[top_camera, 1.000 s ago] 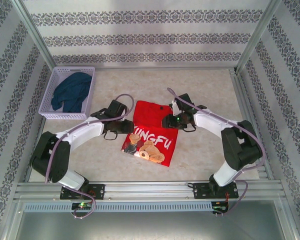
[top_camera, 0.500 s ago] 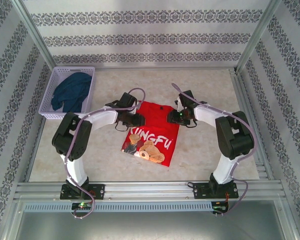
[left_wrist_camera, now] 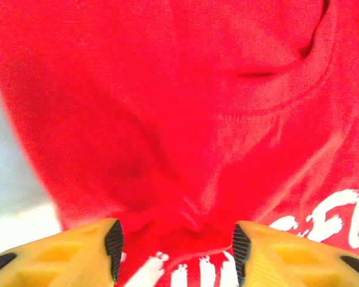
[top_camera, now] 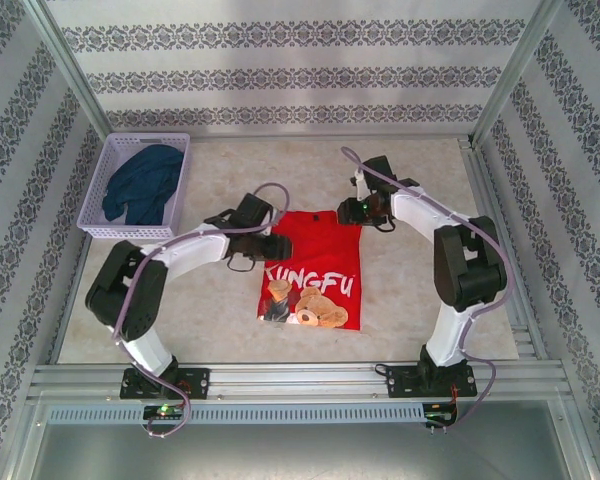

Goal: Fold the inside-out t-shirt
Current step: Fold the T-shirt at the center of the table.

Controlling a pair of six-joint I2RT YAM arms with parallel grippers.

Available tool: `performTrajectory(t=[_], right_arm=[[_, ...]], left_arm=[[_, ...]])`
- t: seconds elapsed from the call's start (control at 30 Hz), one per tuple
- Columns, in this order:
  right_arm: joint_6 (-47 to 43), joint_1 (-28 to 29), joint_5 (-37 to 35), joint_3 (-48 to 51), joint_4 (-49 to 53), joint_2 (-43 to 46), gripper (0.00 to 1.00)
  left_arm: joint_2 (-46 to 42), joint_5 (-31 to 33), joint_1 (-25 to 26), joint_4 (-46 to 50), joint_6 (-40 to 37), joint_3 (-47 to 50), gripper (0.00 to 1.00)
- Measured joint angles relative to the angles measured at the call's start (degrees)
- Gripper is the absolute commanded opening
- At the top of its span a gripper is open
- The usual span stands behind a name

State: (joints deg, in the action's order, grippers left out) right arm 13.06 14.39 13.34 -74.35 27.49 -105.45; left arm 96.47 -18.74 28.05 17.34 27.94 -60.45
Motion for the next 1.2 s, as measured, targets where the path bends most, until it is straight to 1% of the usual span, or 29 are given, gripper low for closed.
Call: performTrajectory(t=[0.07,0.13,0.2,0.27,0.47,0.63,0.8,0.93,1.2], right_arm=[[0.15,-1.46,0.74,0.00,-0.13,0.39,0.60],[0.66,-3.21,1.75,0.00,-0.22,0.04,0.66],[1.20,-4.57,2.75,-0.07,-0.42,-0.96,0.69],[1.68,-5.03,3.48,-0.48,-0.48,-2.67,0.71],[2.16,-4.74,5.90,-1.68,-0.74,-7.63,0.70],[2.86,-4.35,7.17,-2.16,-1.07,-9.35,0.68],[3.65,-4.02,7.80,-2.54,-1.86,-9.81,0.64],[4.57,-3.91,8.04,-2.58,-2.47,-10.12,0.60],[6.51,-3.30,10.69,-2.84,-4.96,-11.28,0.45]], left_arm=[[-0.72,0.31,-3.30,-0.11,-0.07,-0.57,0.63],[0.13,0.35,-6.93,-0.17,-0.37,-1.92,0.69],[2.54,0.07,-9.62,-0.24,-0.72,-4.28,0.73],[5.44,-0.96,-11.04,-0.33,-1.14,-6.60,0.75],[14.86,-5.75,-11.93,-0.24,-3.21,-13.42,0.77],[19.15,-8.92,-11.93,-0.22,-4.33,-16.37,0.76],[20.76,-11.30,-11.89,-0.57,-5.46,-17.70,0.70],[21.88,-12.28,-11.74,-1.27,-6.19,-18.27,0.61],[23.91,-14.12,-11.63,-3.02,-6.73,-19.17,0.41]])
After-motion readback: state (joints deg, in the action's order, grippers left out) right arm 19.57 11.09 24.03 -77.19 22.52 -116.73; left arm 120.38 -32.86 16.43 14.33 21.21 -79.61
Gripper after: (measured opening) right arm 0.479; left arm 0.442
